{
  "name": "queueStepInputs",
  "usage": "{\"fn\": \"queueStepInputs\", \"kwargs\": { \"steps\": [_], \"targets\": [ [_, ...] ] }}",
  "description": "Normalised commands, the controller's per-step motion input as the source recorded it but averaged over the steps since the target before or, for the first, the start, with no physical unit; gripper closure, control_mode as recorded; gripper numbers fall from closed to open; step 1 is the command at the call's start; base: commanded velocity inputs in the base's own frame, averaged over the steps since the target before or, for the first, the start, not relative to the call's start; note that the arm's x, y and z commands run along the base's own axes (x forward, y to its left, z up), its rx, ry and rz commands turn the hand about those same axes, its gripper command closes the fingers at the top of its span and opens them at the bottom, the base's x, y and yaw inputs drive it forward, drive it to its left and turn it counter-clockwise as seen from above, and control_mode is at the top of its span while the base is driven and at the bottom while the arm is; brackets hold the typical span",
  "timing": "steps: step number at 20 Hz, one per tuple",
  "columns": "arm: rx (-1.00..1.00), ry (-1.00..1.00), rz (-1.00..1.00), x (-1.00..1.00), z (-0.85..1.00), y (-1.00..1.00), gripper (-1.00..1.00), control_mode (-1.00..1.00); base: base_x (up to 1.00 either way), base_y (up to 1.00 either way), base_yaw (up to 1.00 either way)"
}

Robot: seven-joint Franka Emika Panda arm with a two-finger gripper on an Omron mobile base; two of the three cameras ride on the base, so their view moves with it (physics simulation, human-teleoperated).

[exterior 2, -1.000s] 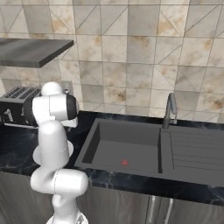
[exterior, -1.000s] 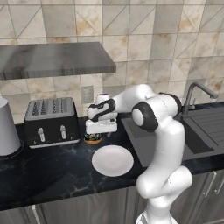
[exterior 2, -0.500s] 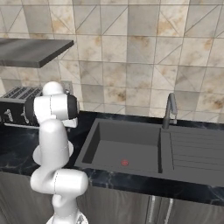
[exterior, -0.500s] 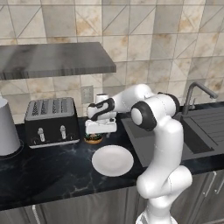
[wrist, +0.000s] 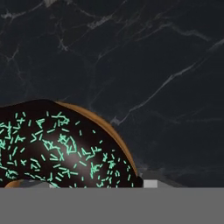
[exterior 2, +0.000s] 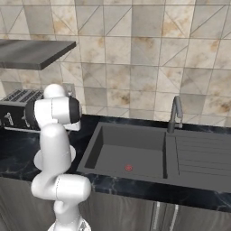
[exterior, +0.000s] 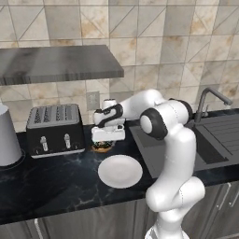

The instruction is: Place the pastries on the plates.

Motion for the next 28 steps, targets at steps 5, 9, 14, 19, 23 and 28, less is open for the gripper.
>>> {"fn": "queueStepInputs", "kwargs": {
  "steps": [5,9,14,19,23,28],
  "targets": [
    [0.0,0.0,0.0,-0.33,0.48,-0.48,1.0,-1.0,0.0,0.0,0.0],
    [0.0,0.0,-0.01,-0.77,0.35,-0.2,1.0,-1.0,0.0,0.0,0.0],
    [0.0,-0.02,-0.03,-1.0,0.11,-0.16,1.0,-1.0,0.0,0.0,0.0],
    [0.0,-0.02,0.0,-0.85,0.0,-0.02,1.0,-1.0,0.0,0.0,0.0],
    [0.0,-0.01,0.0,-0.13,-0.13,0.0,1.0,-1.0,0.0,0.0,0.0],
    [0.0,0.0,0.0,-0.04,-0.35,0.0,1.0,-1.0,0.0,0.0,0.0]
  ]
}}
